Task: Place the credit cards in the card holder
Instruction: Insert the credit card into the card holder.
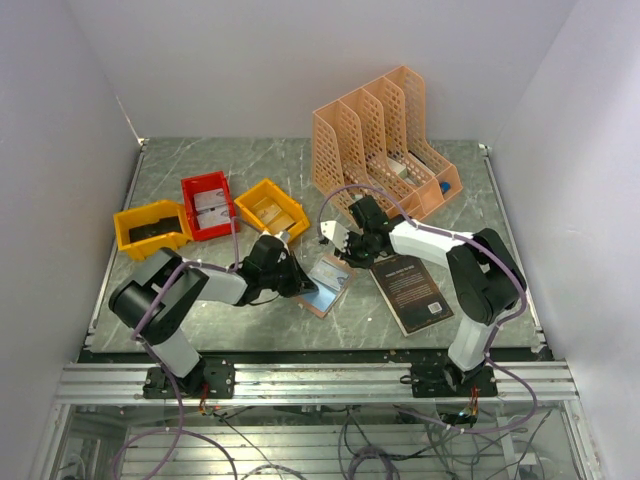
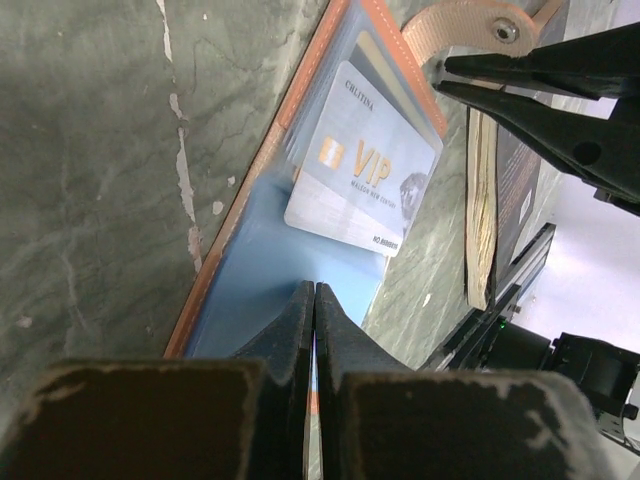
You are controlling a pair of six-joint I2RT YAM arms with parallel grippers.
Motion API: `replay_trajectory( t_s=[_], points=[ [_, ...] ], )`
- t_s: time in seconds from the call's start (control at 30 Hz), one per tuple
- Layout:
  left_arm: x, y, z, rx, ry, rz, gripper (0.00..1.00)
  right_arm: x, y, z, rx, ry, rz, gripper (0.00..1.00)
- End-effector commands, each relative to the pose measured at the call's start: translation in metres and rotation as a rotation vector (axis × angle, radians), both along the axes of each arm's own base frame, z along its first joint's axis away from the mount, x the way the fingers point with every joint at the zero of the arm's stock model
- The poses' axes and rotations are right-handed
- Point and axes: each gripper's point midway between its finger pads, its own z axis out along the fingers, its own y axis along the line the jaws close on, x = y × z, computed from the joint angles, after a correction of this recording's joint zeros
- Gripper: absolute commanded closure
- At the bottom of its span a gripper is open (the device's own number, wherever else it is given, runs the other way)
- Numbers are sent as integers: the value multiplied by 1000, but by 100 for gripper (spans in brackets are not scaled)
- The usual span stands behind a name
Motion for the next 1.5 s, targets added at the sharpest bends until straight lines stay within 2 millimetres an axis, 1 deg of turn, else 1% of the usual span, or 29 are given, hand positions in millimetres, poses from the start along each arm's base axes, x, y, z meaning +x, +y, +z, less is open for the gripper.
replay_trajectory(
  t_s=[0.0, 0.17, 0.33, 0.47, 0.7, 1.03, 1.13, 1.2, 1.33, 1.47],
  points=[
    [10, -6, 1, -3, -39, 22, 93, -7, -1, -7, -4, 52, 17, 90],
    [16, -6, -1, 25, -45, 27, 93, -15, 1, -10, 6, 93, 46, 90],
    [20, -8, -5, 37, -45, 24, 93, -22, 4, -9, 23, 117, 71, 90],
    [23, -8, -4, 43, -56, 28, 93, -26, 6, -8, 35, 136, 92, 90],
    [34, -12, 13, 41, -125, 15, 93, -34, 10, -7, 55, 168, 118, 90],
    [37, -16, 16, 41, -149, -17, 92, -38, 14, -2, 80, 178, 138, 90],
    [38, -14, 19, 50, -166, -22, 91, -39, 15, -1, 84, 182, 137, 89],
    [40, -12, 24, 57, -187, -25, 90, -36, 15, 1, 83, 173, 128, 89],
    [42, -5, 38, 92, -243, -31, 86, -30, 12, 6, 80, 146, 109, 86],
    [40, 5, 47, 130, -282, -26, 80, -27, 10, 13, 95, 131, 99, 85]
  ],
)
